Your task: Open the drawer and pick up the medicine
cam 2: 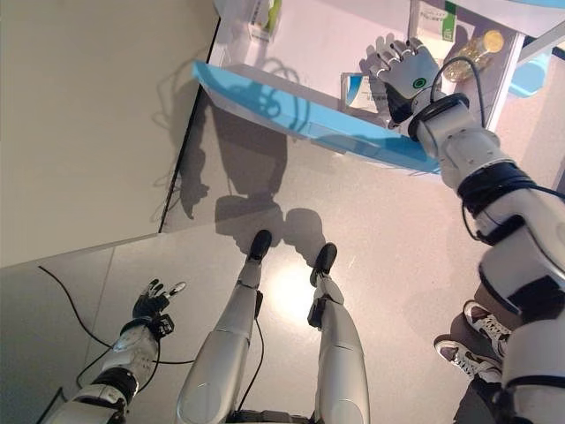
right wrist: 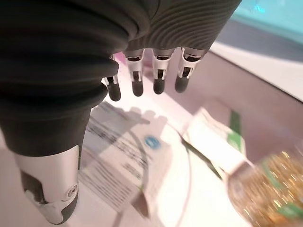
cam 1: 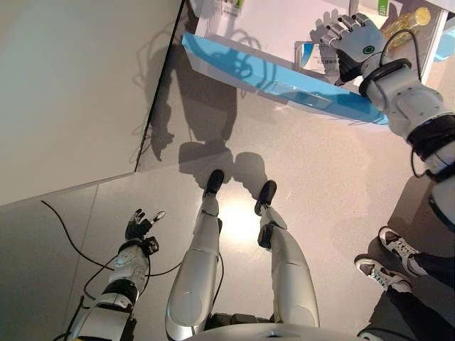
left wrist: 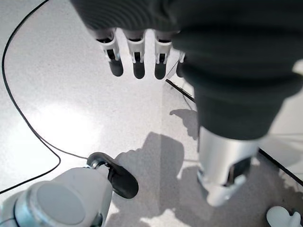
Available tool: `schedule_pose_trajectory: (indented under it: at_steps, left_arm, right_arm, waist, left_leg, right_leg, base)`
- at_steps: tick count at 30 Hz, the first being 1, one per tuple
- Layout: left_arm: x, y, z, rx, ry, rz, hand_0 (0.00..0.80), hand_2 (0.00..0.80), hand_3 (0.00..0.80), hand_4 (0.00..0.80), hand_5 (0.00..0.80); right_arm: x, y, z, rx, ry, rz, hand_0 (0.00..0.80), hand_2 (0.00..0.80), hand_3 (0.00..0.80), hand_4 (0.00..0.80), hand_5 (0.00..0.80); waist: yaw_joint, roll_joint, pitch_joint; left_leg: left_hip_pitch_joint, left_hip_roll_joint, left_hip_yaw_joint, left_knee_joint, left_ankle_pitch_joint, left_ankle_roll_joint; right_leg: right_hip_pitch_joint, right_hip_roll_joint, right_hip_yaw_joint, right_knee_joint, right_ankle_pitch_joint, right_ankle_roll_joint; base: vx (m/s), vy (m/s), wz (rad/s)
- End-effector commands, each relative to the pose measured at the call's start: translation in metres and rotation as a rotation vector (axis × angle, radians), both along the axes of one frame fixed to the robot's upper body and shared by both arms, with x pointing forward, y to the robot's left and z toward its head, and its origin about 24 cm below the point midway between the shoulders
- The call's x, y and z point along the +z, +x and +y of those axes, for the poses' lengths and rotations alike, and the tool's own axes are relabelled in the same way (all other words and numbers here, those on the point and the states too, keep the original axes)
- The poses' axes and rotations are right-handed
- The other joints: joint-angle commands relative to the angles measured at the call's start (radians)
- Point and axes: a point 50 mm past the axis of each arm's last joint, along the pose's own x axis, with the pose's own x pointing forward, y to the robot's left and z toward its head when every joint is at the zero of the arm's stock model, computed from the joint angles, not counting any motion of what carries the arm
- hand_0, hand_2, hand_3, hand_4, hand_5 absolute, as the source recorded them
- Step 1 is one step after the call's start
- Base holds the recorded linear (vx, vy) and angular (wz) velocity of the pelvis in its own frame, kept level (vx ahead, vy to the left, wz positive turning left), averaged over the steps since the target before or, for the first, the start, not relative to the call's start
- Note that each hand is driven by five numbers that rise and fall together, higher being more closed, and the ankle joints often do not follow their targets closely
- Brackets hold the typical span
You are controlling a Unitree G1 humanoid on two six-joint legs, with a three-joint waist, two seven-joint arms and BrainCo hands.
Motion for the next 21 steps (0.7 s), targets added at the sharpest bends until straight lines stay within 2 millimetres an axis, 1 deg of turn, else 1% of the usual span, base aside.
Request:
schedule_pose_trajectory:
  at_steps: [1,3,4,5,7,9,12,15,18,21]
  left_arm:
    - [-0.002,-0.005,0.006,0.049,0.008,0.006,0.000,0.000,0.000,0.000,0.000]
    - [-0.002,-0.005,0.007,0.053,0.009,0.010,0.000,0.000,0.000,0.000,0.000]
    - [-0.002,-0.005,0.007,0.053,0.009,0.010,0.000,0.000,0.000,0.000,0.000]
    - [-0.002,-0.005,0.008,0.060,0.008,0.013,0.000,0.000,0.000,0.000,0.000]
    - [-0.001,-0.005,0.009,0.063,0.009,0.013,0.000,0.000,0.000,0.000,0.000]
    - [-0.001,-0.004,0.009,0.062,0.013,0.011,0.000,0.000,0.000,0.000,0.000]
    - [0.000,-0.005,0.010,0.067,0.013,0.005,0.000,0.000,0.000,0.000,0.000]
    - [0.000,-0.005,0.010,0.069,0.015,0.009,0.000,0.000,0.000,0.000,0.000]
    - [0.001,-0.004,0.010,0.067,0.020,0.009,0.000,0.000,0.000,0.000,0.000]
    - [0.001,-0.003,0.009,0.053,0.024,0.011,0.000,0.000,0.000,0.000,0.000]
  right_arm:
    - [0.011,0.003,-0.006,-0.053,0.109,-0.010,0.000,0.000,0.000,0.000,0.000]
    - [0.004,0.007,-0.001,-0.064,0.155,0.010,0.000,0.000,0.000,0.000,0.000]
    - [0.004,0.007,-0.001,-0.064,0.155,0.010,0.000,0.000,0.000,0.000,0.000]
    - [-0.002,0.010,0.004,-0.071,0.207,0.025,0.000,0.000,0.000,0.000,0.000]
    - [-0.003,0.011,0.006,-0.070,0.221,0.025,0.000,0.000,0.000,0.000,0.000]
    - [-0.012,0.014,0.009,-0.086,0.272,0.039,0.000,0.000,0.000,0.000,0.000]
    - [-0.017,0.015,0.006,-0.121,0.310,0.036,0.000,0.000,0.000,0.000,0.000]
    - [-0.025,0.016,0.001,-0.165,0.340,0.047,0.000,0.000,0.000,0.000,0.000]
    - [-0.033,0.016,-0.003,-0.211,0.336,0.069,0.000,0.000,0.000,0.000,0.000]
    - [-0.042,0.016,-0.004,-0.257,0.215,0.107,0.000,0.000,0.000,0.000,0.000]
  waist:
    - [0.006,0.021,0.017]
    - [0.007,0.022,0.019]
    - [0.007,0.021,0.019]
    - [0.010,0.025,0.022]
    - [0.011,0.026,0.023]
    - [0.015,0.030,0.027]
    - [0.020,0.040,0.028]
    - [0.024,0.046,0.028]
    - [0.030,0.052,0.029]
    - [0.032,0.056,0.028]
  left_leg:
    - [0.018,-0.049,0.032,-0.057,0.006,0.042]
    - [0.019,-0.047,0.033,-0.058,0.008,0.042]
    - [0.019,-0.047,0.033,-0.058,0.008,0.042]
    - [0.019,-0.046,0.033,-0.060,0.010,0.042]
    - [0.019,-0.047,0.032,-0.060,0.011,0.042]
    - [0.020,-0.046,0.031,-0.063,0.013,0.043]
    - [0.019,-0.048,0.028,-0.065,0.016,0.043]
    - [0.016,-0.049,0.026,-0.068,0.020,0.043]
    - [0.017,-0.051,0.021,-0.071,0.024,0.041]
    - [0.016,-0.054,0.016,-0.070,0.023,0.041]
  right_leg:
    - [0.021,-0.007,-0.012,0.115,-0.114,0.039]
    - [0.022,-0.006,-0.013,0.115,-0.112,0.039]
    - [0.022,-0.006,-0.013,0.115,-0.112,0.039]
    - [0.023,-0.006,-0.014,0.113,-0.111,0.038]
    - [0.024,-0.005,-0.015,0.113,-0.111,0.037]
    - [0.022,-0.005,-0.017,0.113,-0.109,0.037]
    - [0.020,-0.007,-0.021,0.116,-0.110,0.037]
    - [0.020,-0.007,-0.024,0.116,-0.110,0.038]
    - [0.021,-0.008,-0.027,0.114,-0.111,0.038]
    - [0.021,-0.010,-0.025,0.118,-0.113,0.037]
  base:
    - [0.000,0.000,0.00]
    - [0.003,-0.002,-0.02]
    - [0.000,0.000,0.00]
    - [0.000,0.000,0.00]
    - [0.000,0.000,0.00]
    - [0.000,0.000,0.00]
    - [0.000,0.000,0.00]
    - [0.000,0.000,0.00]
    - [0.000,0.000,0.00]
    - [0.000,0.000,0.00]
